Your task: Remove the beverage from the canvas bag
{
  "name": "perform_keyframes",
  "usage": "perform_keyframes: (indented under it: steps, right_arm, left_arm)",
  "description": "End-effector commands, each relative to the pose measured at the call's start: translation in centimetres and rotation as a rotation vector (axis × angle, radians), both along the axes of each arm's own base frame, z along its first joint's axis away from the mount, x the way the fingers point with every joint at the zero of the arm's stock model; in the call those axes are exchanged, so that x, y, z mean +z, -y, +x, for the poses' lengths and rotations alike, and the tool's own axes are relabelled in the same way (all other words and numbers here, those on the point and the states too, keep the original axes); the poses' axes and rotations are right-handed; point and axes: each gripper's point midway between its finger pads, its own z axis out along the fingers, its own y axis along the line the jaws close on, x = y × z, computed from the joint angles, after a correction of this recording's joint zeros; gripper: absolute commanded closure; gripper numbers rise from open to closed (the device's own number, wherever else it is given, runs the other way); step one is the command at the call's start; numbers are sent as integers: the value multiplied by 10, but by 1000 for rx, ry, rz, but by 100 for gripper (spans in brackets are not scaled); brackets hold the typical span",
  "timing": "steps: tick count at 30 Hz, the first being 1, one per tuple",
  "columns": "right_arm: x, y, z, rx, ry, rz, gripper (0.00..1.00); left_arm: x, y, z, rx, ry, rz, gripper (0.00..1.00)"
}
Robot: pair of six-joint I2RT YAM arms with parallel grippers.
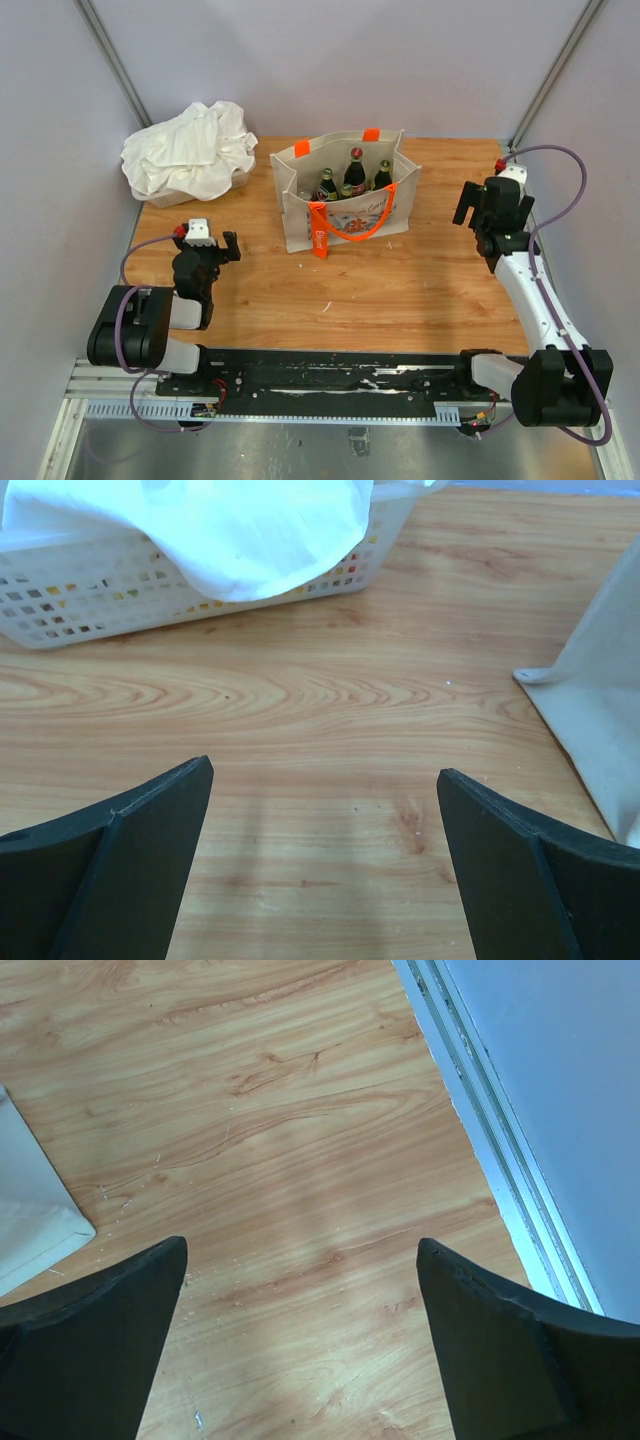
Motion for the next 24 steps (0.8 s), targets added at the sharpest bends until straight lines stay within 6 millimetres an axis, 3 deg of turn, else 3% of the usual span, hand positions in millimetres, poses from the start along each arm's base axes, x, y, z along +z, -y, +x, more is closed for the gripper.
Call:
perform_keyframes:
  steps: [1, 12, 18, 21, 24]
  right_arm:
    - [0, 0, -3, -15, 12, -2, 2]
    - [23, -12, 2, 67, 114, 16, 2]
    - [53, -33, 10, 189, 219, 52, 2]
    - [63, -45, 12, 251, 238, 77, 19]
    - [75, -63, 14, 342, 271, 95, 35]
  left_arm:
    - [19, 1, 10, -16, 27, 12, 0]
    - [55, 6, 20, -39, -12, -9, 0]
    - [107, 27, 21, -115, 64, -112, 0]
    - [125, 45, 23, -154, 48, -148, 0]
    - [147, 86, 23, -263, 40, -132, 0]
